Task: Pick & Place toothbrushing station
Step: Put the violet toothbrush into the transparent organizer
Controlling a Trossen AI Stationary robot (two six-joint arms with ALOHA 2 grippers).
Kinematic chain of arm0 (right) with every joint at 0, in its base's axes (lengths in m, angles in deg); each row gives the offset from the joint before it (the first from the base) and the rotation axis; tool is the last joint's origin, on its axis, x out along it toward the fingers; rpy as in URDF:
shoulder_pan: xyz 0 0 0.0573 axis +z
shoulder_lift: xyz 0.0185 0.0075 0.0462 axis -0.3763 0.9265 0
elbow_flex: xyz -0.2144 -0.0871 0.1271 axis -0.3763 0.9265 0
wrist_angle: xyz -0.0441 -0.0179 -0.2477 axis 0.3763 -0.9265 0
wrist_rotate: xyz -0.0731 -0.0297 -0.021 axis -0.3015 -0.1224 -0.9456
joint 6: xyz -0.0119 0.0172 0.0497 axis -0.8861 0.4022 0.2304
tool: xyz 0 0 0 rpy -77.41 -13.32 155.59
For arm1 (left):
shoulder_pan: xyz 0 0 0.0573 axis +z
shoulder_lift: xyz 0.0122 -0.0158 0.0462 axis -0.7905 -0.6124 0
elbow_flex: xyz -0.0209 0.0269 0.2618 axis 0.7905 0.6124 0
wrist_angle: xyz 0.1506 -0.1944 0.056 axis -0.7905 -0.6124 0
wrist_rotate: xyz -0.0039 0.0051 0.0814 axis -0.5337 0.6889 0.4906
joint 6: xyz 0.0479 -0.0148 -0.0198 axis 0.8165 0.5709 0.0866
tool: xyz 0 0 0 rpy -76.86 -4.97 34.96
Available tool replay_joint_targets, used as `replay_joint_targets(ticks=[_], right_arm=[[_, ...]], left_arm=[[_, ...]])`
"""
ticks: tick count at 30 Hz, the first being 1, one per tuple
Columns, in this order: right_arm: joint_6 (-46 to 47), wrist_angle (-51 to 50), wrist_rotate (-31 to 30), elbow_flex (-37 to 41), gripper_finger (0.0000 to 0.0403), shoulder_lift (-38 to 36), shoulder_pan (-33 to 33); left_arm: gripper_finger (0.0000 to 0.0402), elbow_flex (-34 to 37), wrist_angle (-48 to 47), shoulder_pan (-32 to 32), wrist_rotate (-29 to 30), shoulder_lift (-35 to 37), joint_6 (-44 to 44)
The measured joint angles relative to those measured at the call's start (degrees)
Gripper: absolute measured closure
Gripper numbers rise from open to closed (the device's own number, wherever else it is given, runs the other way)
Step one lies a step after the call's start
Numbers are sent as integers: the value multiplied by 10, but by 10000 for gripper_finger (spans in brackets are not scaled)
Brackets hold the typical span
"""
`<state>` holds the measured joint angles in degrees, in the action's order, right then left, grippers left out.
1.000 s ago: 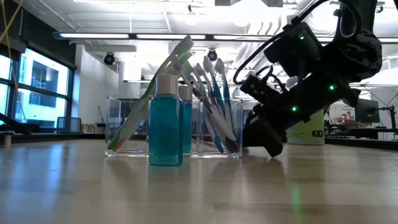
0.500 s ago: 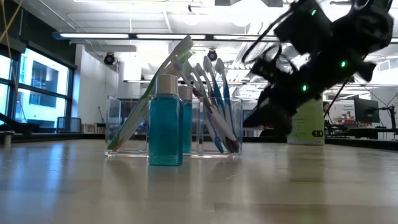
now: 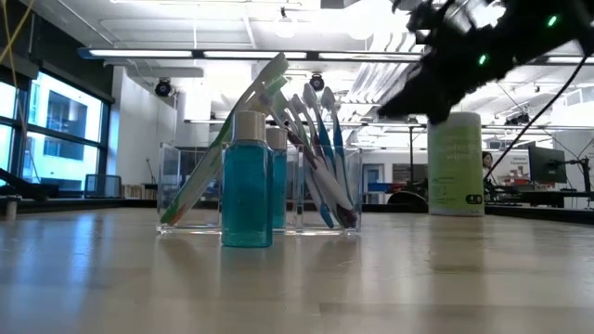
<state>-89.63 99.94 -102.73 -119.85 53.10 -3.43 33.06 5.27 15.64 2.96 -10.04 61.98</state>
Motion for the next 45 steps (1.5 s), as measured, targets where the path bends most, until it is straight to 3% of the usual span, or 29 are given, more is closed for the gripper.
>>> replay_joint_targets(ticks=[4,13,16,28,32,38,45], right_arm=[[-17,-3,-11,0,399,-52,23],[-20,30,25,0,399,-108,68],[-12,60,64,0,399,-109,84],[13,-12,86,-83,399,-108,132],[35,-20,95,-85,399,-108,122],[103,-21,175,-85,399,-108,98],[140,-21,217,-85,399,-108,81]], left_arm=[[264,0,0,0,-48,0,51],[264,0,-23,12,-381,0,281],[264,0,-23,28,-446,0,324],[264,0,-28,58,-450,0,533],[264,0,-42,59,-450,0,563],[264,0,-41,86,-436,0,619],[264,0,-69,121,-411,0,624]])
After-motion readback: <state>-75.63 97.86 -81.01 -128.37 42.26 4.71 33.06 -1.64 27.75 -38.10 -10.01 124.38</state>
